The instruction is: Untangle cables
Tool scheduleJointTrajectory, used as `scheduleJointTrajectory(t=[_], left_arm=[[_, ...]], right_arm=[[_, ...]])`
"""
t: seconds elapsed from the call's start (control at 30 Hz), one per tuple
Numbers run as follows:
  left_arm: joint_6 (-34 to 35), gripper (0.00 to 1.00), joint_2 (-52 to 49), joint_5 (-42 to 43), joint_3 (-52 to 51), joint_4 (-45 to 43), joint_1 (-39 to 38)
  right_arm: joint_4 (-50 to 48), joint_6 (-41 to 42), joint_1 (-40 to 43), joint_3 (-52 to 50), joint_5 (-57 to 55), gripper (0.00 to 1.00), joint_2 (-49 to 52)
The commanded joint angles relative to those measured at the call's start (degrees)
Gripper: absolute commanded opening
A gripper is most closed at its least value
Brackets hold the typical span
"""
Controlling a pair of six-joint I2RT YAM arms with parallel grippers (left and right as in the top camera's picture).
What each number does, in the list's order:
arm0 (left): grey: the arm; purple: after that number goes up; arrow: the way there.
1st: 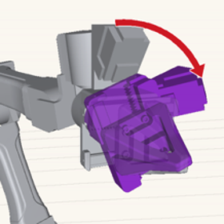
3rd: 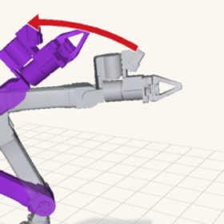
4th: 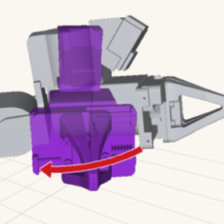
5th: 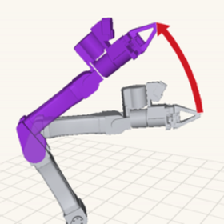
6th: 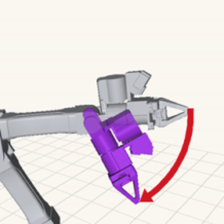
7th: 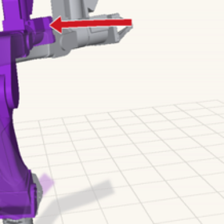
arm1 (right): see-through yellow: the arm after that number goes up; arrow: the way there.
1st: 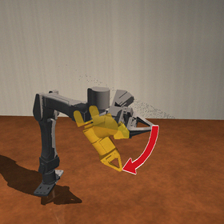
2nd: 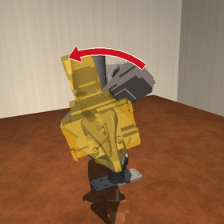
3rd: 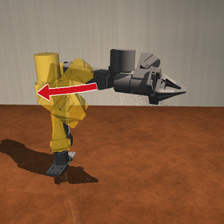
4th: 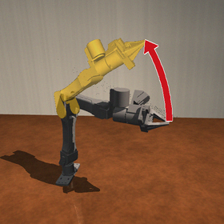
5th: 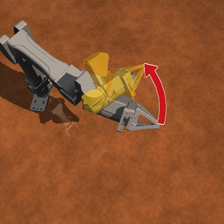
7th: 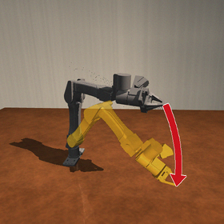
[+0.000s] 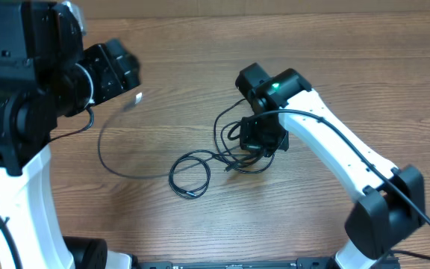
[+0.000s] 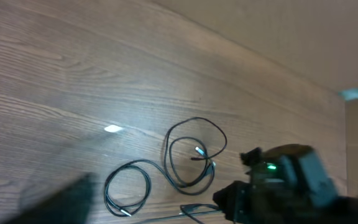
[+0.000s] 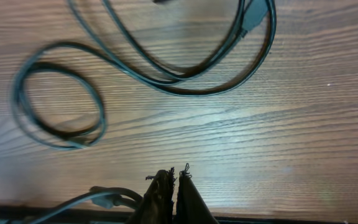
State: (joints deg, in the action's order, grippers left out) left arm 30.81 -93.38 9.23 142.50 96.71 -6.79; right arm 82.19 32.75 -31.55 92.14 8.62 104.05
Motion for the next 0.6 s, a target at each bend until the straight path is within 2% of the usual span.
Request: scheduleJointTrajectory(t=[0.0, 0.13, 0.3, 0.43, 0.57], left_arm=[[-3.96, 1.0, -1.68, 3.04, 0.09, 0.09, -0.37], [-4.83, 1.0, -2.27, 6.4, 0.09, 0.09, -0.39], [-9.73, 0.99, -2.29, 18.34, 0.09, 0.09, -0.46], [-12.2, 0.87, -2.29, 29.4, 0.09, 0.09, -2.45], [-12.15, 0.76, -2.29, 29.53, 0.02, 0.09, -7.5]], right_arm=[[1.18, -0.17, -0.09, 5.55, -0.5, 0.04, -7.34], [1.95, -0.17, -0.09, 9.03, -0.48, 0.04, -12.07], [-0.96, 0.09, -0.09, 10.54, -0.46, 0.04, -17.22], [-5.46, 0.26, -0.09, 10.54, 0.33, 0.04, -19.54], [-9.42, 0.24, -0.09, 10.54, 4.17, 0.04, -20.11]])
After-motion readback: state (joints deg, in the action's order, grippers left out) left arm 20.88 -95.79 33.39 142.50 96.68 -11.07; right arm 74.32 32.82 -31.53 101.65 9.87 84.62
